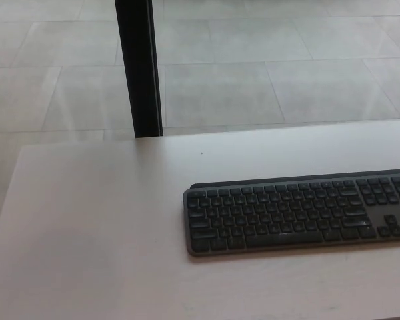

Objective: The robot uses its right fingers to click on the space key of the black keyboard placed on the center of the white desk.

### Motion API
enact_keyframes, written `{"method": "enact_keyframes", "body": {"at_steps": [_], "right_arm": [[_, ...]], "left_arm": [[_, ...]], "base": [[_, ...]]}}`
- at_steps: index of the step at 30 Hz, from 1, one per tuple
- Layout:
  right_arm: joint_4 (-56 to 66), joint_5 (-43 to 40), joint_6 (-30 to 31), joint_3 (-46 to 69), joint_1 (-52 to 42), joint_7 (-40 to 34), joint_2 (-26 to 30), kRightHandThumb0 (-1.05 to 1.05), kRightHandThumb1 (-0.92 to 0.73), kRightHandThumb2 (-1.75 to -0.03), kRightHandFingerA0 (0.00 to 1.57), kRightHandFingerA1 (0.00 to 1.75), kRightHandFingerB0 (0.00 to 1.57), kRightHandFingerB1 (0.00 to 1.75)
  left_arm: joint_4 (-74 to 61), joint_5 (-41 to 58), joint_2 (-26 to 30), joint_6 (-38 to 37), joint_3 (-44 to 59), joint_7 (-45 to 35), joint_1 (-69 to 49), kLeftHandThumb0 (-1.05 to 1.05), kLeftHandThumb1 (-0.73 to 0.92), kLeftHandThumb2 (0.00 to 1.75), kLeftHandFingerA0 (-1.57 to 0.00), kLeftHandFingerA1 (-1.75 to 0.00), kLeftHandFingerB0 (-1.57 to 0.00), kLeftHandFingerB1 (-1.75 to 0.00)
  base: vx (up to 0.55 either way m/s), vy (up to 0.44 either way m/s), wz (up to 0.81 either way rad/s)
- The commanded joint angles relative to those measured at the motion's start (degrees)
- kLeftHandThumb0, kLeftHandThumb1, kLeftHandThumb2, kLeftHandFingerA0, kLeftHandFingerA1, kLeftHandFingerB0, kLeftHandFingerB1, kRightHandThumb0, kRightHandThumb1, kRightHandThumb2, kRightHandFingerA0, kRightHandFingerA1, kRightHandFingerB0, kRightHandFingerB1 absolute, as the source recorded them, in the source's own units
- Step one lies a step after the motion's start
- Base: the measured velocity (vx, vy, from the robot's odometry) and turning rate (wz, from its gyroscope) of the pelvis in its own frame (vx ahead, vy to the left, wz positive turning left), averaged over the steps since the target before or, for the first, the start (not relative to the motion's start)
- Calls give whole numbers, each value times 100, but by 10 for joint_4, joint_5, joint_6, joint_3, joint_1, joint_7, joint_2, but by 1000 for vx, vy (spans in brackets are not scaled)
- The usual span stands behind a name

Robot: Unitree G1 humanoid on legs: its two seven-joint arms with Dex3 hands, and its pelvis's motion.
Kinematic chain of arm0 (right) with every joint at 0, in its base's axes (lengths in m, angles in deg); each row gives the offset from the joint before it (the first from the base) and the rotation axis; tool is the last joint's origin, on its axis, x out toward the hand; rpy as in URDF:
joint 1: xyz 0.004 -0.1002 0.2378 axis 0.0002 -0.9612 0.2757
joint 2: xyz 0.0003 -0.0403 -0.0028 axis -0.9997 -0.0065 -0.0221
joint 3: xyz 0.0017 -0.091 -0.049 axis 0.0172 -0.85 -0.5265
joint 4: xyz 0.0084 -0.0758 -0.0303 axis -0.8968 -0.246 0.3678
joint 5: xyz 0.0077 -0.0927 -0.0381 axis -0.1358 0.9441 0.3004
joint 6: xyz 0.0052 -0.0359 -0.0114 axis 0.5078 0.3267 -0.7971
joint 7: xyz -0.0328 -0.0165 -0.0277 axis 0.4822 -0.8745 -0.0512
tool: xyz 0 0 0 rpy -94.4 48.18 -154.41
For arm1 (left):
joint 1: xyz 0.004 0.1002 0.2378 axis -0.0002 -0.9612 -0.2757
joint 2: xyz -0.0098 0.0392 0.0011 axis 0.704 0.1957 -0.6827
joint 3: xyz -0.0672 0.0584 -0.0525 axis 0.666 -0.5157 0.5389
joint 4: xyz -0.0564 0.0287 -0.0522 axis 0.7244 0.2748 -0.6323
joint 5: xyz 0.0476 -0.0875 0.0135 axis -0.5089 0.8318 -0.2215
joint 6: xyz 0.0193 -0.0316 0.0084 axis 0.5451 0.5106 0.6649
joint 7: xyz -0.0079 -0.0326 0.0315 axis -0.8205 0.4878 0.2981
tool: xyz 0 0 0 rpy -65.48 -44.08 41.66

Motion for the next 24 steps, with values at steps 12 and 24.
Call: {"method": "enact_keyframes", "body": {"at_steps": [12, 24], "right_arm": [[29, -197, 68, 283, 145, -159, 115, -67, -46, -102, 85, 86, 73, 92], [177, -206, 142, 251, 316, -195, 119, -56, -64, -60, 85, 62, 43, 46]], "left_arm": [[79, 102, 47, -3, 152, 32, 54, -46, 56, 57, -79, -81, -71, -62], [84, 106, 45, -9, 162, 25, 55, -46, 57, 57, -81, -81, -71, -62]], "base": [[0, 0, 0], [0, 0, 0]]}}
